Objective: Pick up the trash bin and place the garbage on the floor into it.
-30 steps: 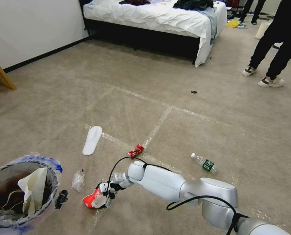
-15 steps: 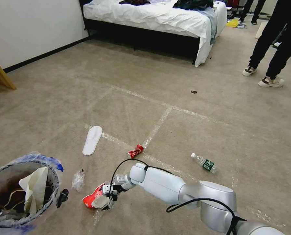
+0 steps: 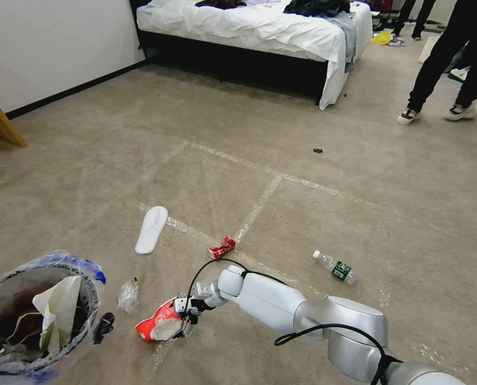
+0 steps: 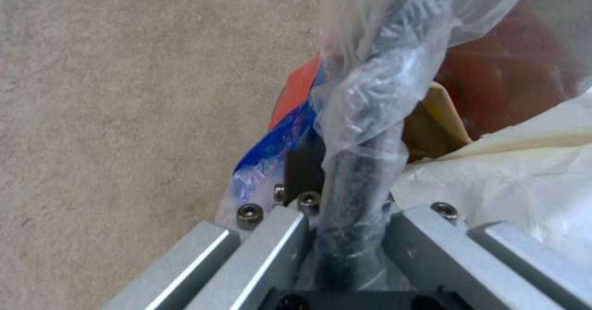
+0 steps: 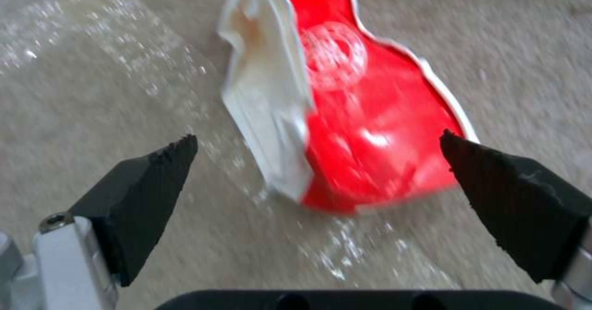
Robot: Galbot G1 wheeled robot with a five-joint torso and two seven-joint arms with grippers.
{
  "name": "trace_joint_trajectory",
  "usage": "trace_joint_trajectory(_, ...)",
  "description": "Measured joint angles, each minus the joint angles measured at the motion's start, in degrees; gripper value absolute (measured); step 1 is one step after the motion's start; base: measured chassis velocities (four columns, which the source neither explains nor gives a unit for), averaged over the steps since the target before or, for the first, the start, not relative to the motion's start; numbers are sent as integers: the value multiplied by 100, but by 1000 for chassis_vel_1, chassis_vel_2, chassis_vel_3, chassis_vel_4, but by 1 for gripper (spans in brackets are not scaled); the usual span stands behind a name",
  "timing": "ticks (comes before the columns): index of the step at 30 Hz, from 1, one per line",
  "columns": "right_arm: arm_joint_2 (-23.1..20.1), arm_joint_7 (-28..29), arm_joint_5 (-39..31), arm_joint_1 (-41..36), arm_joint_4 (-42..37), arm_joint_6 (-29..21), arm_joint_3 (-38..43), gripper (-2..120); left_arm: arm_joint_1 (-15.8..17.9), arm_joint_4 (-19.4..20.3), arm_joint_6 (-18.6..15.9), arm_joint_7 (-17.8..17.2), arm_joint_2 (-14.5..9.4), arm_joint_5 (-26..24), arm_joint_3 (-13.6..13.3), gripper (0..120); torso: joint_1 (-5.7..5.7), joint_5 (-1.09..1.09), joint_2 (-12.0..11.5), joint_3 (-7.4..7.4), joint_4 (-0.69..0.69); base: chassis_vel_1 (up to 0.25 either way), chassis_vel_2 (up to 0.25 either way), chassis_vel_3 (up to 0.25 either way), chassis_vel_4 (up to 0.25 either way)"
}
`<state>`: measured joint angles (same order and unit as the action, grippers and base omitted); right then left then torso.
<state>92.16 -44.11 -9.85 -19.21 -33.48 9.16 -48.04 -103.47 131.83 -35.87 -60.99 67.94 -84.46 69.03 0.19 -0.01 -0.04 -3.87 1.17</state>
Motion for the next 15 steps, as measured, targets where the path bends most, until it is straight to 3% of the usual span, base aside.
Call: trace_joint_trajectory(15,-1,-6,64,53,261,84,180,100,101,-112,12,54,-3,97,-157,0,0,0,0,0,0,0,0,0,0)
